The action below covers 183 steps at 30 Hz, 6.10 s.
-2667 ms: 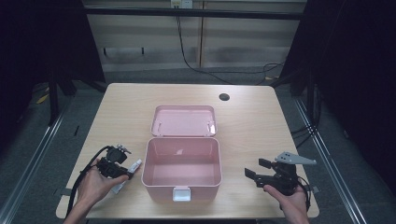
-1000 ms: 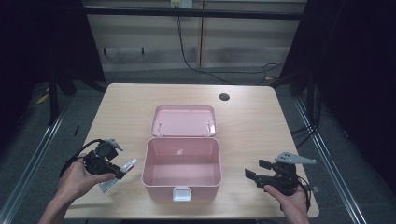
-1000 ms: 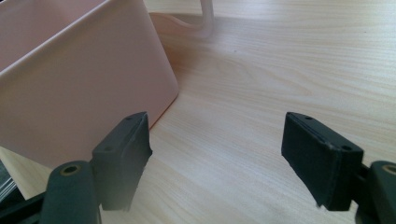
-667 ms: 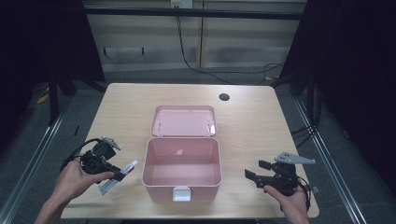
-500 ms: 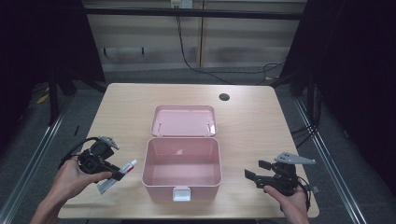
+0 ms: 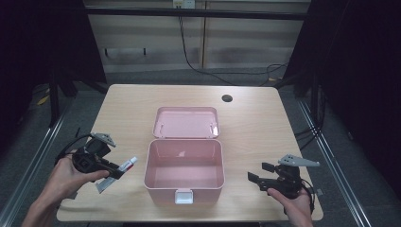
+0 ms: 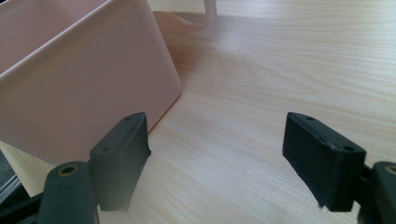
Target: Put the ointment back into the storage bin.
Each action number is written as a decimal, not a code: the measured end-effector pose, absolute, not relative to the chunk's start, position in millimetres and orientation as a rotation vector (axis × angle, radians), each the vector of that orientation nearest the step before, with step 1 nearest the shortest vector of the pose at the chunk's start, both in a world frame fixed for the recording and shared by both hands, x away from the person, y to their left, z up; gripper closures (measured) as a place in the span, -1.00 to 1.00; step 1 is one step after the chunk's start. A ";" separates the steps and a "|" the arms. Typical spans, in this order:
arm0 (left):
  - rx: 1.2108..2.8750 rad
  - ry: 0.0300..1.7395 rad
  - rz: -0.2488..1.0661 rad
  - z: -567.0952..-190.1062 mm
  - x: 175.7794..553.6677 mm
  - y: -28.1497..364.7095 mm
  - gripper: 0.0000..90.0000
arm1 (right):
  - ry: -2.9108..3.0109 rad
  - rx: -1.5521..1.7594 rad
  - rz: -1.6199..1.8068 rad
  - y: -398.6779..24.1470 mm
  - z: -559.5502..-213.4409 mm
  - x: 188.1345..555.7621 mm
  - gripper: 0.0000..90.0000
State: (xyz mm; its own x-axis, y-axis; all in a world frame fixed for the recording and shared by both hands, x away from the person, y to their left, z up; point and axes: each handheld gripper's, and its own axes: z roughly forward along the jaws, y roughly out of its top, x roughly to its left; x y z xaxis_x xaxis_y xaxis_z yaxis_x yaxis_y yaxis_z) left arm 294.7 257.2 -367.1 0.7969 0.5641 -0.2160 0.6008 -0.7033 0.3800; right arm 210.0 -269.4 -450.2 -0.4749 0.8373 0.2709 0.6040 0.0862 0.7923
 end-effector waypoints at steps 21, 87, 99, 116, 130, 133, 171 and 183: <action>2.509 0.782 -0.019 -324.9 286.6 254.7 0.58 | 2.115 1.443 1.339 -269.4 -449.9 209.6 -0.50; 2.632 0.403 -0.176 -306.6 304.7 126.3 0.58 | 2.113 1.431 1.372 -268.1 -447.3 208.5 -0.64; 2.700 0.324 -0.195 -314.8 301.8 91.9 0.58 | 2.123 1.429 1.367 -268.1 -447.8 208.5 -0.64; 2.738 0.284 -0.254 -325.7 309.0 60.3 0.58 | 2.127 1.430 1.364 -268.2 -448.3 208.6 -0.64; 2.762 0.287 -0.302 -346.4 312.6 55.6 0.58 | 2.143 1.446 1.363 -267.5 -449.2 208.8 -0.64; 2.776 0.286 -0.311 -351.6 312.5 54.9 0.58 | 2.148 1.451 1.358 -267.3 -449.7 209.0 -0.64; 2.870 0.204 -0.400 -406.8 307.3 22.9 0.58 | 2.176 1.455 1.349 -266.4 -451.3 209.6 -0.64; 2.874 0.207 -0.411 -415.1 309.0 21.5 0.58 | 2.182 1.466 1.344 -266.5 -451.6 209.6 -0.64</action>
State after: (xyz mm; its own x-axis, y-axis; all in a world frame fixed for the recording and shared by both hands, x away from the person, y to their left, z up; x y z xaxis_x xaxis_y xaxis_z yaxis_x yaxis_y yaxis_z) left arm 309.0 21.5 -415.1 0.9506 0.1061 -0.2917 0.1707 -0.9636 0.2058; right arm 209.6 -266.5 -451.6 -0.4932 0.8133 0.3086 0.6416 0.1006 0.7604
